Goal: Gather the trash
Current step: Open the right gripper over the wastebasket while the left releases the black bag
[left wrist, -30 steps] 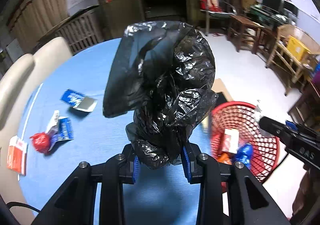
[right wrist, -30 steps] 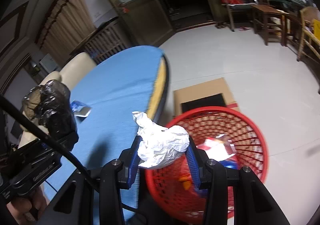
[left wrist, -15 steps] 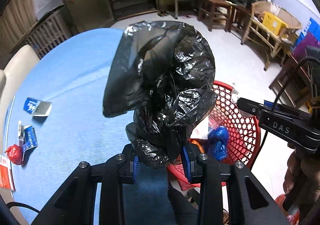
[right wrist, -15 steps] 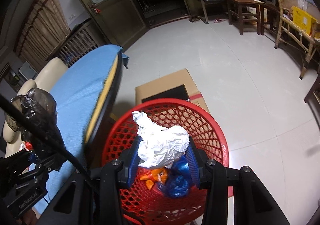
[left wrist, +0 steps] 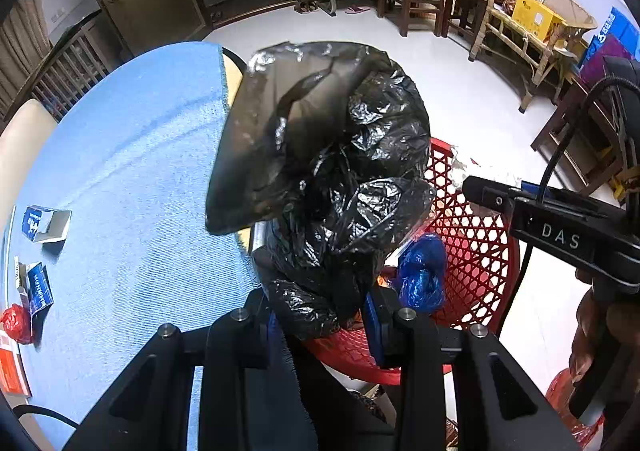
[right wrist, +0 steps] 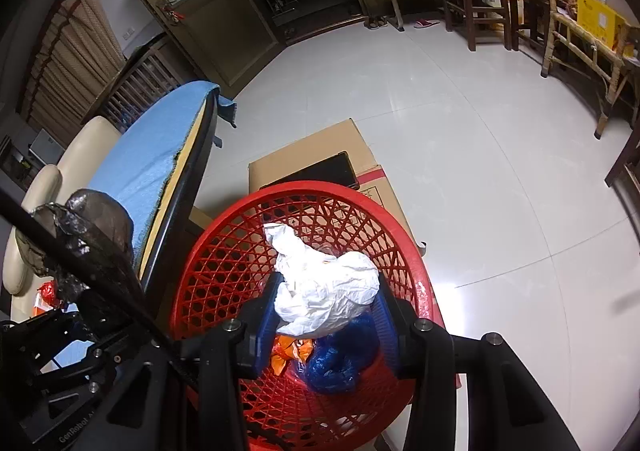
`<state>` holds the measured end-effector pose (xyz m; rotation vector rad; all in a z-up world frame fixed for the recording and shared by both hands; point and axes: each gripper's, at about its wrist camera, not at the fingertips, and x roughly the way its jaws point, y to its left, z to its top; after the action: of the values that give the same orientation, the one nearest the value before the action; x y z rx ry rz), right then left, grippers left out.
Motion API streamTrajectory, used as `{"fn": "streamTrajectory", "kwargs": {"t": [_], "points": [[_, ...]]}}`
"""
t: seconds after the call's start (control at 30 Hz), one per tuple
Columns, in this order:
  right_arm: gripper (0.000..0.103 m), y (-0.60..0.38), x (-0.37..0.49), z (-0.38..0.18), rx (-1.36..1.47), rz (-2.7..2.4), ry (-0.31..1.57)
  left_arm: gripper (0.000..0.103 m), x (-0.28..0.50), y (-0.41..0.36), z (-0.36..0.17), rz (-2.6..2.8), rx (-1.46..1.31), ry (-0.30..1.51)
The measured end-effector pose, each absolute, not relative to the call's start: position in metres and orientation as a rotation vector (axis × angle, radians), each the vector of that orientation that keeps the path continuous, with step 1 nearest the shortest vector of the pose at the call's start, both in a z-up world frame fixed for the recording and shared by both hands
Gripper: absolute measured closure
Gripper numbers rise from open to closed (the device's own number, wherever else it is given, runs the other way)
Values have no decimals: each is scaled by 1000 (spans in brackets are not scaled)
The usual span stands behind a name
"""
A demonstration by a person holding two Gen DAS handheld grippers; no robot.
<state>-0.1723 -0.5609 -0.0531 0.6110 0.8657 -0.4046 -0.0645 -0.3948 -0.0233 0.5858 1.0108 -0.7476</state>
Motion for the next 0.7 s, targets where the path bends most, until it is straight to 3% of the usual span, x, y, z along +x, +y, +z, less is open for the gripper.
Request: {"fn": "streamTrajectory", "kwargs": {"t": [0.1, 0.27, 0.57, 0.7], "points": [[52, -564, -172, -55, 634, -404, 863, 67, -64, -399, -25, -747, 592, 1015], [39, -567, -171, -54, 652, -403, 858, 67, -65, -399, -30, -756, 602, 1031], [39, -580, -183, -33, 671, -444, 774, 65, -61, -405, -34, -784, 610, 1055], [39, -584, -186, -28, 678, -452, 759, 37, -60, -409, -34, -807, 608, 1068]]}}
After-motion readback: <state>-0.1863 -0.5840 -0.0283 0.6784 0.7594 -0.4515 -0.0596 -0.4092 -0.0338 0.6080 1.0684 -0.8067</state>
